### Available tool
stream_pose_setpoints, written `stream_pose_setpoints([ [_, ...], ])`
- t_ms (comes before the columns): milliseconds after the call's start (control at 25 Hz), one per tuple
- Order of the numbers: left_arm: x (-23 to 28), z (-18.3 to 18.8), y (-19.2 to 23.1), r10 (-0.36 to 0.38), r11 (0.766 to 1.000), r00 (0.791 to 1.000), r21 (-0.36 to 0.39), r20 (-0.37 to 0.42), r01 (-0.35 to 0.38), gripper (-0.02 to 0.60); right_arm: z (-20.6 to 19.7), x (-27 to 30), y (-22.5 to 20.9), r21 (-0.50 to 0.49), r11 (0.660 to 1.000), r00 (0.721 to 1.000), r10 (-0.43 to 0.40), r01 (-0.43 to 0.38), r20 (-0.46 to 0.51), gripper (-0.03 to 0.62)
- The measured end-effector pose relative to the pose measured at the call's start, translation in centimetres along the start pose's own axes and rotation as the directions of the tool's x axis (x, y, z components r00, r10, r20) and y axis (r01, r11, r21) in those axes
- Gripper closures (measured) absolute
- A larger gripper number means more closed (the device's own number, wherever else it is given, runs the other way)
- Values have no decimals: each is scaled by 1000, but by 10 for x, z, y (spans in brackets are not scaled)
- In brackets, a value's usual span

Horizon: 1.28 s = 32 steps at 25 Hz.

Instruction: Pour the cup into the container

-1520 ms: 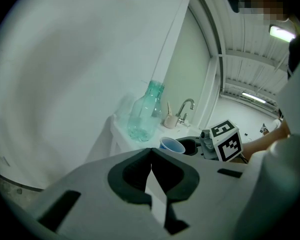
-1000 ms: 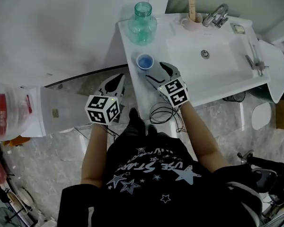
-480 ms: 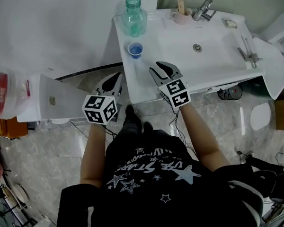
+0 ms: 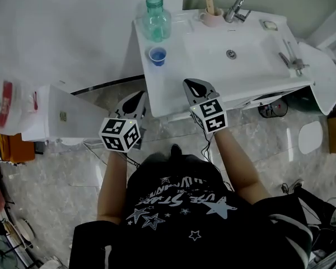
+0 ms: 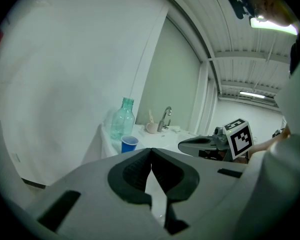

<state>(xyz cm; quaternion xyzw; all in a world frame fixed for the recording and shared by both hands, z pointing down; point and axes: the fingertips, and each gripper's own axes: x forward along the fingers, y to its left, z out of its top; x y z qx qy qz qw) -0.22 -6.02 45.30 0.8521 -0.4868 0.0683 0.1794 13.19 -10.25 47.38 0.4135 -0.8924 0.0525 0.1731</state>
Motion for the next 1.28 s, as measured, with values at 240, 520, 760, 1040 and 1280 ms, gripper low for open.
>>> stream_pose_setpoints([
  [240,1,-9,0,-27,1000,1000,-12,-9,26,569,-8,-8,-4,11,999,998,-49,49,-35,589],
  [520,-28,-21,-3,-65,997,998,-29,-7,64,569,-5,-34,17,12,995,994,-100,101,-45,589],
  [760,-67,-29,-10,-100,994,995,-36,0,100,569,1,-66,53,12,990,989,-141,141,-35,588],
  [1040,-115,-46,-27,-135,990,991,-30,10,136,569,-1,-107,100,20,984,985,-174,174,-17,588],
  [1280,-160,-64,-44,-150,988,989,-38,3,150,569,-9,-145,137,55,980,982,-189,190,-12,589],
])
